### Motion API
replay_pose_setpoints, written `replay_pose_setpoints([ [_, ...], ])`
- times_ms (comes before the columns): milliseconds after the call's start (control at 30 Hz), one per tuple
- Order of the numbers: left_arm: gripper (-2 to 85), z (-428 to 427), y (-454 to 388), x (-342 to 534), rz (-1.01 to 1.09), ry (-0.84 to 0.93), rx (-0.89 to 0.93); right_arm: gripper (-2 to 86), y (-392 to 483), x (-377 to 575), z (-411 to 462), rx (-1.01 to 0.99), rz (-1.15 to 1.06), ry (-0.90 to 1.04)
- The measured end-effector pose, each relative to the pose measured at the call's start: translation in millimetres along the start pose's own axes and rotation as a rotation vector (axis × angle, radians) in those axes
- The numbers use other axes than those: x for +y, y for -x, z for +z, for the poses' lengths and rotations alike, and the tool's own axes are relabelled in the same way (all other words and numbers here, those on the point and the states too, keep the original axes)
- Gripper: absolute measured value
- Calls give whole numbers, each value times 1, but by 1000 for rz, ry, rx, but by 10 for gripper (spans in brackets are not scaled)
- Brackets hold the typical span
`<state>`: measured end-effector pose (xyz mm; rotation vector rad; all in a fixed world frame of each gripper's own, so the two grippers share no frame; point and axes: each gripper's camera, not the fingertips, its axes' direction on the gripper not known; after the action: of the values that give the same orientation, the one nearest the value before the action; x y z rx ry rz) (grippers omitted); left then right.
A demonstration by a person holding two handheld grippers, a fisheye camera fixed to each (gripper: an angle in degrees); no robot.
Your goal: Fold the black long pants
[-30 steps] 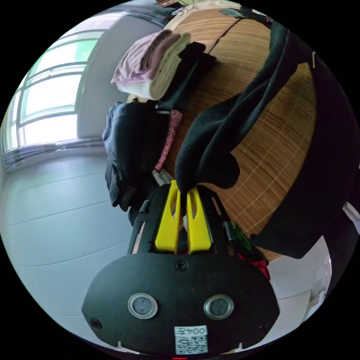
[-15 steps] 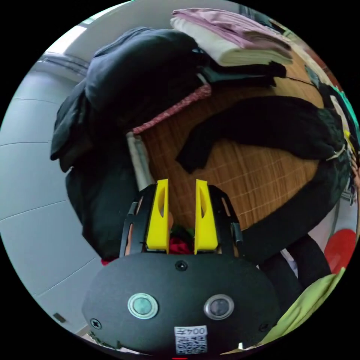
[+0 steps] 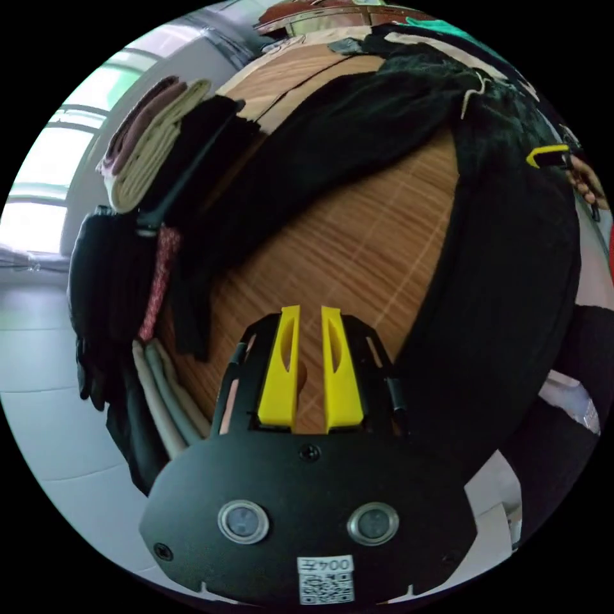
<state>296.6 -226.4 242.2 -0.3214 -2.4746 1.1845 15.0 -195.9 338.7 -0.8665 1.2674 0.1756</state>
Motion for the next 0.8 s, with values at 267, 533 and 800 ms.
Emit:
replay_pose_setpoints([
  [267, 138, 24, 108, 21, -167, 193, -141, 41, 93, -21, -38, 9, -223, -103],
  [533, 167, 56, 174, 35, -84, 297, -240, 73, 185, -42, -37, -132, -419, -182],
  [800, 113, 82, 255, -22, -212, 351, -135, 126, 295, -101, -11, 3, -806, -219],
])
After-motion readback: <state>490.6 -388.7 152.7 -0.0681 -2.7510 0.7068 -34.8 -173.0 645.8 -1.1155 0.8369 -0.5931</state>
